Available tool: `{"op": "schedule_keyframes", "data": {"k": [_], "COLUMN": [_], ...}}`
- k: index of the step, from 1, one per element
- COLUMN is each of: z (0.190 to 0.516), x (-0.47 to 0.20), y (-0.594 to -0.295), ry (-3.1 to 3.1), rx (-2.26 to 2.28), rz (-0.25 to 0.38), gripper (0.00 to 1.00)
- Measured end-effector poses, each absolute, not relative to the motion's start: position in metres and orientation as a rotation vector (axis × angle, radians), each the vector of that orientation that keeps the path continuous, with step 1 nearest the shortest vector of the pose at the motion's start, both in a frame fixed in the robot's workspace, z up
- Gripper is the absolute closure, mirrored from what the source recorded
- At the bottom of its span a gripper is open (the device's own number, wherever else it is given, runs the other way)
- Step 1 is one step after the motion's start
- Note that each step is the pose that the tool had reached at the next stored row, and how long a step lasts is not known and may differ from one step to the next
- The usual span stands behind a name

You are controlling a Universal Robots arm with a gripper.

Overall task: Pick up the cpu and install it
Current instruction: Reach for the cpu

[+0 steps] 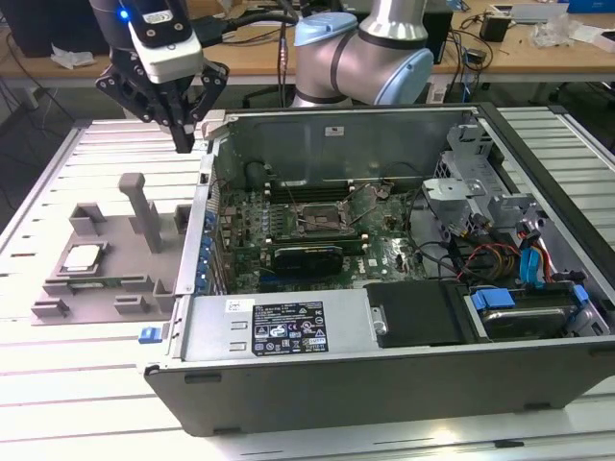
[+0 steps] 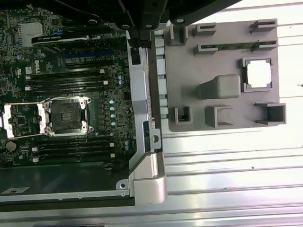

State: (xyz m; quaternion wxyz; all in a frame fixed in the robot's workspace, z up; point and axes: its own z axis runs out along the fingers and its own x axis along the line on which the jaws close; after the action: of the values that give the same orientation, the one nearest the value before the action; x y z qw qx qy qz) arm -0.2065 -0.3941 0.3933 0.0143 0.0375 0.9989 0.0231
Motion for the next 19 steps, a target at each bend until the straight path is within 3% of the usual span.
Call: {"op": "schedule_keyframes", "data": {"k": [19], "z": [0.393], "x": [-0.235], "y": [-0.394], "ry": [3.11], "rx": [0.117], "rz": [0.072], "gripper": [0.89]}}
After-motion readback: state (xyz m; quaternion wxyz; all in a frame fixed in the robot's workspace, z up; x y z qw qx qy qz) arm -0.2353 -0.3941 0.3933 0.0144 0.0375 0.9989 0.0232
